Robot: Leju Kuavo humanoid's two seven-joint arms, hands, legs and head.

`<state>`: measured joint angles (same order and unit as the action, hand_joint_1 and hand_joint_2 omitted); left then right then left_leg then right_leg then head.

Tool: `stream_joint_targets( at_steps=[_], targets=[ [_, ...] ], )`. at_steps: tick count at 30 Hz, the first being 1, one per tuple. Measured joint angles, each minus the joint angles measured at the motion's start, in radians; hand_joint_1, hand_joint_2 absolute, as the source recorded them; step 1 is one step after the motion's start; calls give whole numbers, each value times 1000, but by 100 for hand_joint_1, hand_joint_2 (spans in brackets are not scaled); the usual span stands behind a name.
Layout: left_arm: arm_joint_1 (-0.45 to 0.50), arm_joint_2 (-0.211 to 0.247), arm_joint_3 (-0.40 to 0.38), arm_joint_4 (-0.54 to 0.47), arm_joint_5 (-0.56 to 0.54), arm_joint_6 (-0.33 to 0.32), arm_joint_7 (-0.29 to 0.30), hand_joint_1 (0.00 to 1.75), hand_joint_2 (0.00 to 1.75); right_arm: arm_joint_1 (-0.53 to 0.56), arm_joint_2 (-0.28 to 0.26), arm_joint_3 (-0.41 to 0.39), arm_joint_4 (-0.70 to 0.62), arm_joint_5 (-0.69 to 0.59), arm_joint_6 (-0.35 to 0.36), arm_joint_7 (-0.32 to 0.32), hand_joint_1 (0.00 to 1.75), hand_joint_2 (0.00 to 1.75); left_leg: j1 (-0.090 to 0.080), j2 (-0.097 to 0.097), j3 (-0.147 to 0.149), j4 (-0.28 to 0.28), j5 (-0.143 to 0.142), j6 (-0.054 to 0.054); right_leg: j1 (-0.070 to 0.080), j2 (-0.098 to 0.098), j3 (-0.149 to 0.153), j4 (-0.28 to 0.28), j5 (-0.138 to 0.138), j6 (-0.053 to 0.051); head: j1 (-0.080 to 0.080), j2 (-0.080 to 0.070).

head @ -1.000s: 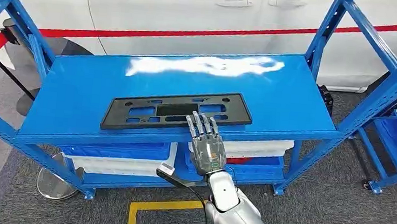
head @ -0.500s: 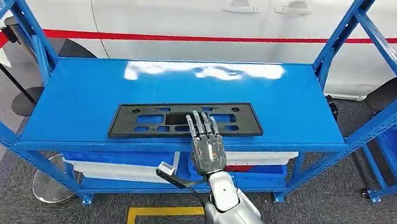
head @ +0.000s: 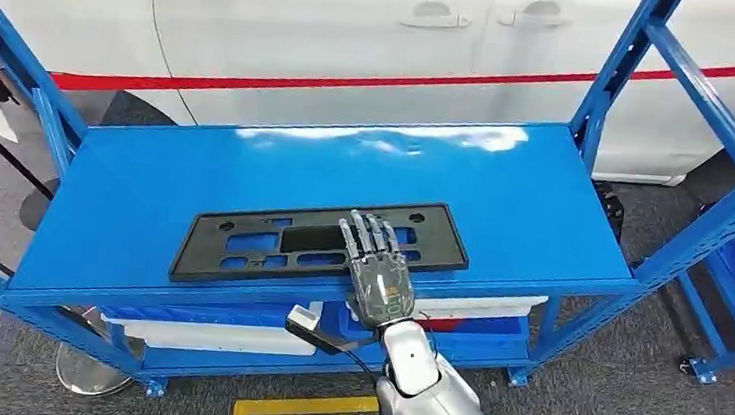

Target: Take the parts from the cabinet and place them on the table.

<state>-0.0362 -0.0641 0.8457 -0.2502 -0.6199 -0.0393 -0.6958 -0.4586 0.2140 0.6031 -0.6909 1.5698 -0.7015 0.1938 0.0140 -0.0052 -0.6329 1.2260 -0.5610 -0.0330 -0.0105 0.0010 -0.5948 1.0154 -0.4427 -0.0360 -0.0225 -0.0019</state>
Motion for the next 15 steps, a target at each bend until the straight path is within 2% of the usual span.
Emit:
stream_joint_targets(
  at_steps=[1, 2, 3, 4, 5, 7, 8, 9, 11, 12, 13, 14, 15],
  targets=[
    [1, 0, 0, 0, 0, 0, 0, 0, 0, 0, 0, 0, 0, 0, 0, 0, 0, 175, 0, 0, -16, 25, -14, -2, 1, 0, 1, 0, -2, -1, 0, 0],
    [2, 0, 2, 0, 0, 0, 0, 0, 0, 2, 1, 2, 0, 0, 0, -1, 0, 175, 0, 0, -59, 83, -41, -2, 2, 1, 4, 1, -6, -3, 0, 0],
    [4, 0, 4, 0, -1, -2, 0, 0, 0, 4, 1, 4, 2, 0, 0, -2, 0, 175, 0, 0, -80, 96, -38, 0, 4, 4, 8, 1, -10, -2, 0, 0],
    [4, 0, 6, 0, -3, -2, 0, 0, 0, 6, 2, 6, 3, 0, 0, -3, 0, 175, 0, 0, -78, 68, -11, 3, 5, 5, 15, 1, -15, -2, 0, 0],
    [4, 0, 9, 0, -8, -3, 0, 0, 0, 7, 3, 7, 3, 0, 0, -3, 0, 175, 0, 0, -55, 0, 35, 10, 6, 6, 22, 2, -20, 0, 0, 0],
    [3, 0, 16, 0, -12, -5, 0, 0, 0, 8, 7, 9, 3, 0, 0, -6, 0, 175, -4, 3, 24, -183, 134, 26, 9, 7, 34, 2, -27, 3, 0, 0],
    [2, 1, 18, 0, -16, -6, 0, 0, 0, 9, 9, 9, 5, 0, 0, -6, 0, 175, -9, 5, 29, -210, 129, 27, 12, 10, 38, 4, -29, 6, 2, 0],
    [-2, 0, 19, 0, -19, -7, 0, 0, 0, 9, 9, 9, 7, 0, 0, -6, 0, 175, -13, 7, 27, -211, 87, 29, 9, 14, 34, -3, -32, 17, 1, 0],
    [0, 0, 22, 0, -24, -7, 0, 0, 0, 10, 12, 9, 7, 0, 0, -8, 0, 175, -19, 3, 31, -224, 111, 43, 7, 18, 37, -15, -23, 30, 1, 0],
    [2, 0, 24, 0, -29, -7, 0, 0, 0, 10, 14, 9, 8, 0, 0, -10, 0, 175, -16, 3, 42, -237, 139, 49, 12, 23, 38, -14, -23, 35, 1, 0],
    [3, -3, 25, 0, -31, -7, 0, 0, 0, 12, 14, 9, 8, 0, 0, -16, 0, 175, -2, 5, 50, -245, 152, 49, 10, 22, 37, 3, -29, 39, 1, 0],
    [1, -3, 27, 0, -38, -7, 0, 0, 0, 13, 14, 7, 8, 0, 0, -24, 0, 175, -2, 7, 51, -248, 152, 53, 13, 14, 15, 43, -58, 44, 6, 0],
    [0, -3, 30, 0, -42, -6, 0, 0, 0, 13, 14, 5, 8, 0, 0, -32, 0, 175, -3, 11, 48, -247, 153, 55, 11, 12, -22, 111, -100, 48, 7, 0]
  ],
)
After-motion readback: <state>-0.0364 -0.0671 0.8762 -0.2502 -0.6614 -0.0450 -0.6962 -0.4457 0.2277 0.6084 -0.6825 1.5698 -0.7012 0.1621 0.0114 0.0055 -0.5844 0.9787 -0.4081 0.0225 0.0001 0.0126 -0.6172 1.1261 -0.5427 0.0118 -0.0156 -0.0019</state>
